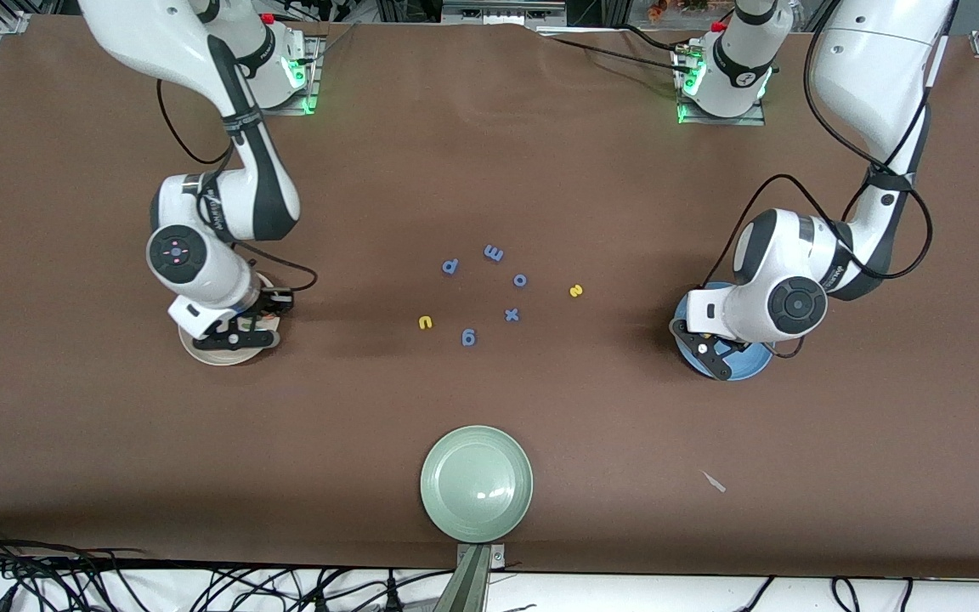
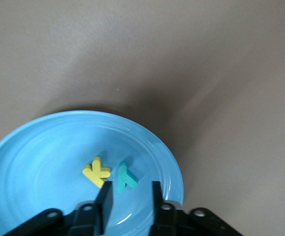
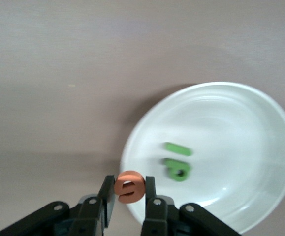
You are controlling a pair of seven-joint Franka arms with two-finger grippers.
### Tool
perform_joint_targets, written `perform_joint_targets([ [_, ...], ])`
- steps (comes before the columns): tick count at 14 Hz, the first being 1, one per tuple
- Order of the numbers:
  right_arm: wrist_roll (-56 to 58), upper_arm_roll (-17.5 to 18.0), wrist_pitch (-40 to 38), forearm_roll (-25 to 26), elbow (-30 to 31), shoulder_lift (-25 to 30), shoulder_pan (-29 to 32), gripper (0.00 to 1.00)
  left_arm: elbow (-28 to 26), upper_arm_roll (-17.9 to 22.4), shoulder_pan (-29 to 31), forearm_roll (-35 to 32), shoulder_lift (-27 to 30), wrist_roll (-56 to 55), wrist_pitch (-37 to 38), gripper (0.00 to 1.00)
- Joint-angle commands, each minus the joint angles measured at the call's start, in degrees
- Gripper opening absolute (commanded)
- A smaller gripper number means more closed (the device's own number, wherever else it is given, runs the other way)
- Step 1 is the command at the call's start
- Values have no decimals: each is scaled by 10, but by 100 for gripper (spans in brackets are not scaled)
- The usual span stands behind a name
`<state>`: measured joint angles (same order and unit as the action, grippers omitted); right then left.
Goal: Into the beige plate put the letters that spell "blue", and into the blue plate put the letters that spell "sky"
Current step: 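Drop the teal t on the blue plate while the right gripper drops e, then grasp the yellow s with the left gripper while the right gripper grasps u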
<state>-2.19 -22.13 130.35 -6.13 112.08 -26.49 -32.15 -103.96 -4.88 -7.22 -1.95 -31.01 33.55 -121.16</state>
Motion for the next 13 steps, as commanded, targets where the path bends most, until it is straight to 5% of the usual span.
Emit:
perform_joint_targets([
  [1,45,1,-4,-2,-14,-11,33,28,-17,-8,-5,-5,48,-51,19,100],
  [2,47,2,-4,-3,-16,-13,38,90,-13,-23,-7,-1,52,-92,25,100],
  [3,45,2,-4,-4,-19,-12,37,100,-13,-43,-5,0,55,-149,26,100],
  [7,-16,34,-5,-4,-38,-12,24,100,-6,-99,-9,1,52,-326,17,100],
  [13,-183,139,-4,-4,-116,-66,24,100,-9,-131,-57,-8,10,-359,-66,100],
])
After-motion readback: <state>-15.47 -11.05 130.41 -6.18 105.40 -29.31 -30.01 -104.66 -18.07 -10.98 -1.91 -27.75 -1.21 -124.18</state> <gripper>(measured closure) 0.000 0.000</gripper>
